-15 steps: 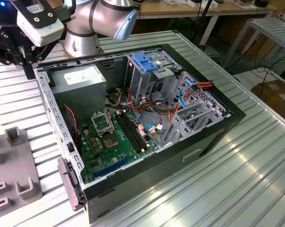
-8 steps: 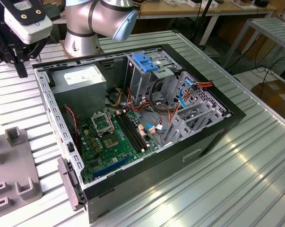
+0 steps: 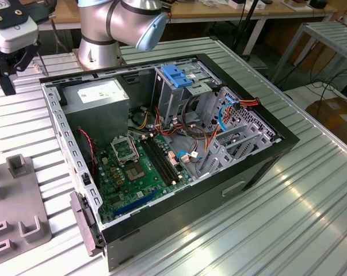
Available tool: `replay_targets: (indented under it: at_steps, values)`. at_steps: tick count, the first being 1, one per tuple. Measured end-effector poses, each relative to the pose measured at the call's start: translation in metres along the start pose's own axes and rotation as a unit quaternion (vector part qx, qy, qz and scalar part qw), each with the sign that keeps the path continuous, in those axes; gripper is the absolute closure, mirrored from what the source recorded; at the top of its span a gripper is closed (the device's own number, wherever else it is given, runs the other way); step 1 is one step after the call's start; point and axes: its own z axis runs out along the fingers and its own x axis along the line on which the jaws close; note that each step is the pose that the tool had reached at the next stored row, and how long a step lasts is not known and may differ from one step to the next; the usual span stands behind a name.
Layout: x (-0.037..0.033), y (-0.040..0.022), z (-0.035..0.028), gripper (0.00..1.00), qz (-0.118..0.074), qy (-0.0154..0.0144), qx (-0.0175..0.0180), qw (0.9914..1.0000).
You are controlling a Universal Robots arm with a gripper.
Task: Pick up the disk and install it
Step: 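Reach for the disk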
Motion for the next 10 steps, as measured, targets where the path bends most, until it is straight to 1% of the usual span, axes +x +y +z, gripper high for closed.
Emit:
replay_targets:
  at_steps: [2, 9, 10]
  values:
    - [0.0073, 0.0008, -0.0001, 0.90, 0.000, 0.0000, 0.0000, 1.00000]
    - [0.0277, 0.0024, -0.0006, 0.90, 0.000, 0.0000, 0.0000, 1.00000]
    - [0.0321, 0.0027, -0.0007, 0.90, 0.000, 0.0000, 0.0000, 1.00000]
